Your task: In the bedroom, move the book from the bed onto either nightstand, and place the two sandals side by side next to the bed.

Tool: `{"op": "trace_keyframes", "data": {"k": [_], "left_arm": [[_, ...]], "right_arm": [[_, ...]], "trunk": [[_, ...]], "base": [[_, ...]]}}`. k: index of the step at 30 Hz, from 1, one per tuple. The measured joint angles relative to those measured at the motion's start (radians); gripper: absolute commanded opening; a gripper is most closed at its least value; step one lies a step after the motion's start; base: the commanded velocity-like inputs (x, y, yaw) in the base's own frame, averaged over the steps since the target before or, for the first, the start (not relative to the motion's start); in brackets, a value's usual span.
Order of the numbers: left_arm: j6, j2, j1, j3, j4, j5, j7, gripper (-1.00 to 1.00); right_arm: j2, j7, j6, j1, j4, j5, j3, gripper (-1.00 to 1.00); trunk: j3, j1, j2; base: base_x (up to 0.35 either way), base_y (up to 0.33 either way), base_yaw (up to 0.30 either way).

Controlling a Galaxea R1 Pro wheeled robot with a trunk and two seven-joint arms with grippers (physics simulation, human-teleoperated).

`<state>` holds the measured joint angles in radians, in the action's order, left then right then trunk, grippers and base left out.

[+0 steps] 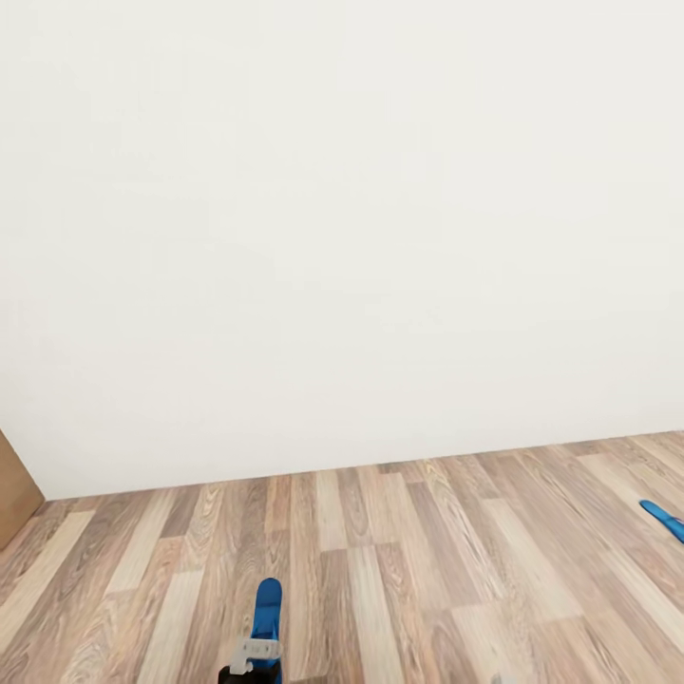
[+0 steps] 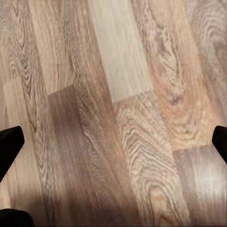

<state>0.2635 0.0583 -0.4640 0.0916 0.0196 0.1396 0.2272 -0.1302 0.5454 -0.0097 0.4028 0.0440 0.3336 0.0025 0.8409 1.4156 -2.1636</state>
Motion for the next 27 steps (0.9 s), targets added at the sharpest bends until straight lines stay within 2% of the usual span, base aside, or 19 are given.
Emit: {"op": "trace_keyframes", "data": {"k": [21,27], "left_arm": [[0.0,0.0,0.0,0.0,0.0,0.0,0.0,-1.0],[0.0,0.0,0.0,0.0,0.0,0.0,0.0,-1.0]], "right_arm": [[0.0,0.0,0.0,0.0,0.0,0.0,0.0,1.0],[0.0,0.0,0.0,0.0,0.0,0.0,0.0,1.0]], "trunk": [[0.0,0.0,0.0],[0.0,0.0,0.0]], "base": [[0.333,0.0,-0.002],[0.333,0.0,-0.124]]}}
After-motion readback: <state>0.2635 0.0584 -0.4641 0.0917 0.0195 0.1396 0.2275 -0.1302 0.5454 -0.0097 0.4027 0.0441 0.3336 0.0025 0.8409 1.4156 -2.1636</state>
